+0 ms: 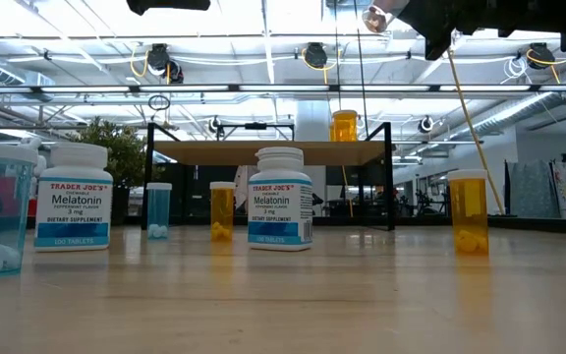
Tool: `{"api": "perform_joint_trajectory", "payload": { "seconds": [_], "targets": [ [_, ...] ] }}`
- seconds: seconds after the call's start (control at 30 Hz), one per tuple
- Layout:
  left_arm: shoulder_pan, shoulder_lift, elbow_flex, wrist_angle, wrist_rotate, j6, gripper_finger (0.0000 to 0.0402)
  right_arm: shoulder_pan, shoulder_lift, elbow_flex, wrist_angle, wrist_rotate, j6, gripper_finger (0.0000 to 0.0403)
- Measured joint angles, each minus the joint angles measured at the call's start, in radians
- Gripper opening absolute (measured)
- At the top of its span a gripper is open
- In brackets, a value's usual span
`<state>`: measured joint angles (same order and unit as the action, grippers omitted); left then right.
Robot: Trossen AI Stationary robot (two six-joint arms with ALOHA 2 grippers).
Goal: Pick and place medicine bottles onto shelf by color
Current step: Put the top transparent pill bottle on the shelf
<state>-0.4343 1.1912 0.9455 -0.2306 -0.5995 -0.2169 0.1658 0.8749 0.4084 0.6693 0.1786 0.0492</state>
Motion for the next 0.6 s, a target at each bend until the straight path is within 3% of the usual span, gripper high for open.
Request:
{"api": "perform_joint_trajectory", "payload": {
  "seconds": [0.6],
  "targets": [
    [0.0, 0.0, 0.0, 0.0, 0.0, 0.0, 0.0282, 0.0, 0.0, 0.0, 0.018, 0.001, 0.061, 0.0153]
  ]
}}
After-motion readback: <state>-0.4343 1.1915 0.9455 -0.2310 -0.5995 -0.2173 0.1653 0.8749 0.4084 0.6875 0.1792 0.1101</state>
